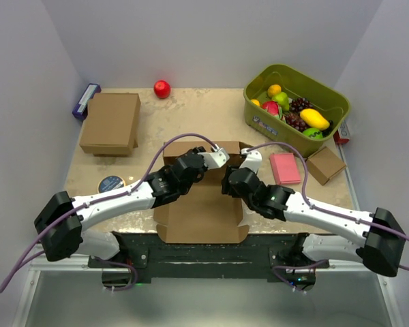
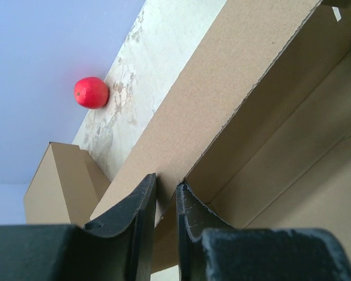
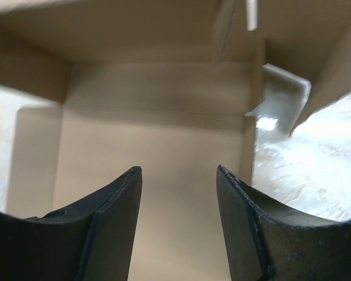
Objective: Fold the paper box
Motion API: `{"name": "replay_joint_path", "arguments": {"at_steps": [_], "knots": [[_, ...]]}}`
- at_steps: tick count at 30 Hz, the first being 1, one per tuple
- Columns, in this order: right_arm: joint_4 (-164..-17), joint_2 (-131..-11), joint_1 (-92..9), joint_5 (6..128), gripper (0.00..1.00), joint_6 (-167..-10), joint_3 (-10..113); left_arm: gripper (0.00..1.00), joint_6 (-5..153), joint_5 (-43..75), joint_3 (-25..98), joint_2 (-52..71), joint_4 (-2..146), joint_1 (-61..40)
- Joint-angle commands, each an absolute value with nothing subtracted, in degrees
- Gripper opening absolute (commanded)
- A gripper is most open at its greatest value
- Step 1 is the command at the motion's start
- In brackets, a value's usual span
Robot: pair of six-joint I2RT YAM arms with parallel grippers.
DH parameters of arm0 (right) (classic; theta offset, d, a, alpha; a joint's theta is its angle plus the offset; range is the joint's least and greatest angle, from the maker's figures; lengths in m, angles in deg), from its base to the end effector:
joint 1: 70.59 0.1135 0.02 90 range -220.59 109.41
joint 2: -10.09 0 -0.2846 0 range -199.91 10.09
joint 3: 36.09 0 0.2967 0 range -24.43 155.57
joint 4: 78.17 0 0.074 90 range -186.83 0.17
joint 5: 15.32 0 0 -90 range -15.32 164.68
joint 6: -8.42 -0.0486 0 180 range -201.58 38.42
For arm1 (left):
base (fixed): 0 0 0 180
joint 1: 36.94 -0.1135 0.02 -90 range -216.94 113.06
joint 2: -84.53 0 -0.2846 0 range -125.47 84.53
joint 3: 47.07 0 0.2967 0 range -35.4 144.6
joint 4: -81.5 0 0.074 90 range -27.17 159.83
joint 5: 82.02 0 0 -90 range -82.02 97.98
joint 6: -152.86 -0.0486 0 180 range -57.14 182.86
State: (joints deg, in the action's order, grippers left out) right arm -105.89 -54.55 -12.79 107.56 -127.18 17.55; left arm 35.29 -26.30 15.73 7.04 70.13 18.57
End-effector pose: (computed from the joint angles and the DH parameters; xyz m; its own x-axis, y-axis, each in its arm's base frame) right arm 0.1710 0.2220 0.2422 -0.5797 0.2055 -0.7885 -0.1011 0.9421 0.3198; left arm 0.2196 -0.2713 0.2660 -0.0379 0.7306 -0.6818 0.4649 0.6169 0.6351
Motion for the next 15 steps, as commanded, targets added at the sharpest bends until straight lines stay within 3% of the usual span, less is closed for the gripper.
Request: {"name": "replay_joint_path", "arguments": {"at_steps": [1,11,15], "knots": [[-99.2,-56.4,-18.5,110.7,0.57,-126.8,16.9,0.0,39.6,-24.8,15.0,7.5,65.3,18.0],[-94.7,-62.9,-24.9,113.1,0.55,-122.3,16.7,0.0,39.7,-24.7,15.0,7.9,65.2,18.0],[-94.1,-65.7,-25.9,115.2,0.48,-123.2,17.1,0.0,39.7,-24.7,15.0,7.9,65.2,18.0]]}}
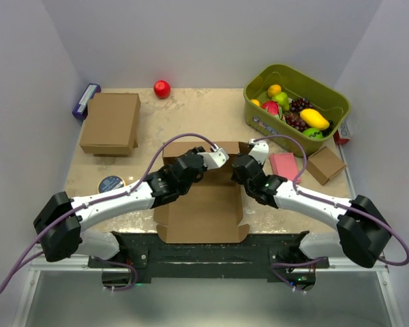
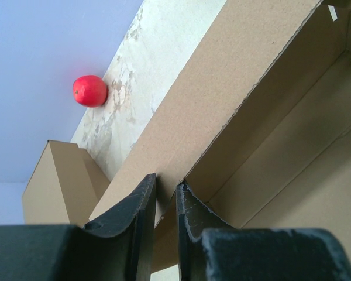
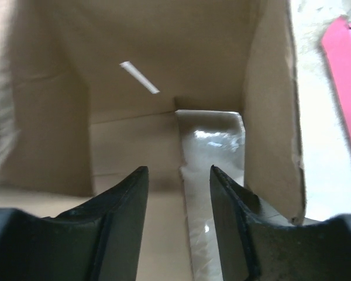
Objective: Fold the paper box
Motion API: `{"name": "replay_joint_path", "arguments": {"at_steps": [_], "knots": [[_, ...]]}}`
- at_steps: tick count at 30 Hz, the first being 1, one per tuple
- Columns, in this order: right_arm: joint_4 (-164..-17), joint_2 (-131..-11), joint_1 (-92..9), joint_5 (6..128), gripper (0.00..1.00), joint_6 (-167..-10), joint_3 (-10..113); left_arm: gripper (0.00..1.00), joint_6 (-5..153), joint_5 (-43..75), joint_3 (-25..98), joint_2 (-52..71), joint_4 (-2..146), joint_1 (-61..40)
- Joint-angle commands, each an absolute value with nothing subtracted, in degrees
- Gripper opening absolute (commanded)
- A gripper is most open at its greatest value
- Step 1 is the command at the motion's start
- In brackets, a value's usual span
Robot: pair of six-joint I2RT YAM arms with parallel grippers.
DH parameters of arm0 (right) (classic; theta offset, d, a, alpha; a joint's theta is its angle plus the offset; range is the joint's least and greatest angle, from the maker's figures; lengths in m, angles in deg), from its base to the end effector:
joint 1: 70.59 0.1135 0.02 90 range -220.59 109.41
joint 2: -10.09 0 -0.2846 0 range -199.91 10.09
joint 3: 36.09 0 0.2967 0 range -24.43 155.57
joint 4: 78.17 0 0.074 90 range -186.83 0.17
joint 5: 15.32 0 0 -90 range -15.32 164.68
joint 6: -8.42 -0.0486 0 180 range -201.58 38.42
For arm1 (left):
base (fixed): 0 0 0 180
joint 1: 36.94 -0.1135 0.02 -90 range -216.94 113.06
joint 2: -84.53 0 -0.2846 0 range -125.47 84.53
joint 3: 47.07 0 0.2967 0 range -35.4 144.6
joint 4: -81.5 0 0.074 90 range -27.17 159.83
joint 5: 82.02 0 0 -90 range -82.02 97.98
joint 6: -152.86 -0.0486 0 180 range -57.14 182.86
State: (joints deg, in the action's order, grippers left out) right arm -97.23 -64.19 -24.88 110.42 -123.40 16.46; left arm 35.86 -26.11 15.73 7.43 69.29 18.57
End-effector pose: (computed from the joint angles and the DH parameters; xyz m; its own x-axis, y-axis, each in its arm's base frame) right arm 0.2329 0.1981 0.2035 -0.5215 0.2405 -0.8187 0.1013 0.9701 0.2205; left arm 0.2185 -0.2699 0.2666 -0.0443 0.7284 -0.6837 0.4699 0.6192 0.6292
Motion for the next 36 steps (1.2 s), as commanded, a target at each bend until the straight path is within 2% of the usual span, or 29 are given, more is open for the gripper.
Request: {"name": "replay_joint_path", "arguments": {"at_steps": [1,8,16,23,36], "knots": [[-94.1,-65.8,-26.2,115.5,0.43,-123.5,17.1,0.0,39.7,-24.8,15.0,8.0,65.0,18.0],[-91.0,-68.8,-27.9,117.0,0.33,-124.5,15.7,0.0,39.8,-24.5,15.0,8.0,65.0,18.0],[-86.5,-73.8,-28.1,116.1,0.27,-124.0,16.7,0.0,40.0,-24.0,15.1,8.0,64.9,18.0],[-80.4,-74.2,-28.0,111.2,0.25,-123.1,15.2,0.0,40.4,-23.7,15.3,8.1,64.8,18.0],[-76.6,-82.5,-28.0,106.0,0.24,-124.8,15.1,0.0,40.5,-23.2,15.6,7.9,64.6,18.0]]}}
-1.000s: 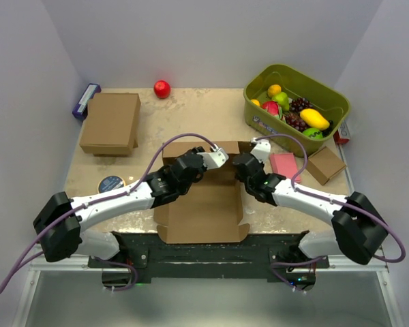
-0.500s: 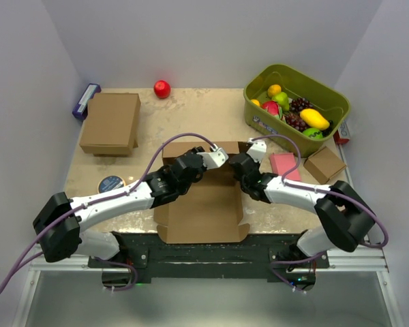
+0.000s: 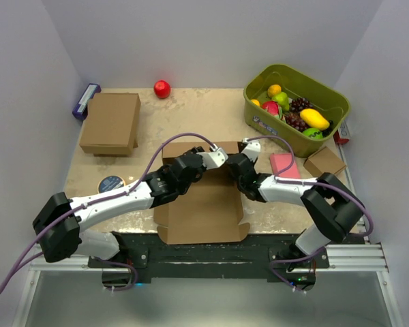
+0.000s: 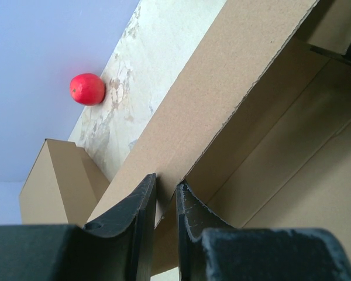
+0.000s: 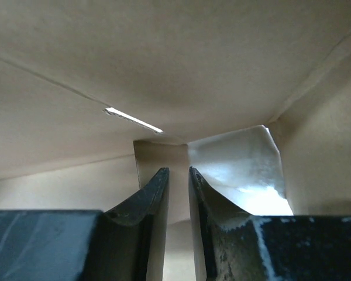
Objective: Fold the paper box
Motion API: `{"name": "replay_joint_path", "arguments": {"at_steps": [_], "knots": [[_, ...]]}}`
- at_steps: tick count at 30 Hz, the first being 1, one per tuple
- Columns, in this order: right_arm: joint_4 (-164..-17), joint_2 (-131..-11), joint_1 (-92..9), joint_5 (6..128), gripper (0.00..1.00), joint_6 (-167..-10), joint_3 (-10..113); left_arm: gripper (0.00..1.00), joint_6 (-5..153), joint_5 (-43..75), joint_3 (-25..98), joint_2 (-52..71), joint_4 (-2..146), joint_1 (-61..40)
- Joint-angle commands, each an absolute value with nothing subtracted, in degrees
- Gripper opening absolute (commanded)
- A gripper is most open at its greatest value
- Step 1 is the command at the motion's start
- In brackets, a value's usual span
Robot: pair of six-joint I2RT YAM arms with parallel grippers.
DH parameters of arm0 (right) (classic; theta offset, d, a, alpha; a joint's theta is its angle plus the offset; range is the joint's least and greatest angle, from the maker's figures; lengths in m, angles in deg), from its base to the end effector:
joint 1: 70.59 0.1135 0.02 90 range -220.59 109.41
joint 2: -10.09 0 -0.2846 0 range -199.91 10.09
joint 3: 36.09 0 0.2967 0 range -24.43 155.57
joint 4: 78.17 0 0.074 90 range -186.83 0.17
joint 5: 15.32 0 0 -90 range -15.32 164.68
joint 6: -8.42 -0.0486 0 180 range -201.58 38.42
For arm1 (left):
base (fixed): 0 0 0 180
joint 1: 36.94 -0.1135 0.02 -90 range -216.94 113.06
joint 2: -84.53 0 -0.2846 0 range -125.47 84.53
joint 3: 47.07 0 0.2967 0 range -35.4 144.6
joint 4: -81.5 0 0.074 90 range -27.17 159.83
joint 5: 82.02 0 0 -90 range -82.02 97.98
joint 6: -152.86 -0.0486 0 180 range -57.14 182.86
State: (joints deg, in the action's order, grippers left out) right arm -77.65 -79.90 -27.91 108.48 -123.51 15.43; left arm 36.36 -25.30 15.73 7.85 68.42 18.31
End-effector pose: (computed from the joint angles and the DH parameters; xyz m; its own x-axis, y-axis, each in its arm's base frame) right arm 0.2701 0.2123 0.1432 -0.4973 0.2968 -0.8153 0.1229 0.9543 0.2724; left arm 0.2184 -0.2680 0.2673 -0.0492 0.7253 -0.6867 0.4805 0.6199 0.6203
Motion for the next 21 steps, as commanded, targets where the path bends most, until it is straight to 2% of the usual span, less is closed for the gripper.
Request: {"name": "replay_joint_path", "arguments": {"at_steps": [1,10,21], "knots": [[-76.6,-83.6,-27.9,105.8,0.24,-124.8,15.2,0.0,40.5,-23.2,15.5,7.8,64.6,18.0],[-73.1,-84.3,-26.7,103.2,0.24,-127.4,12.2,0.0,41.2,-23.9,15.7,7.2,64.4,18.0],[-69.2,-76.6,-26.2,104.6,0.25,-128.4,5.5,0.0,44.1,-23.0,17.8,5.8,61.7,15.7]]}}
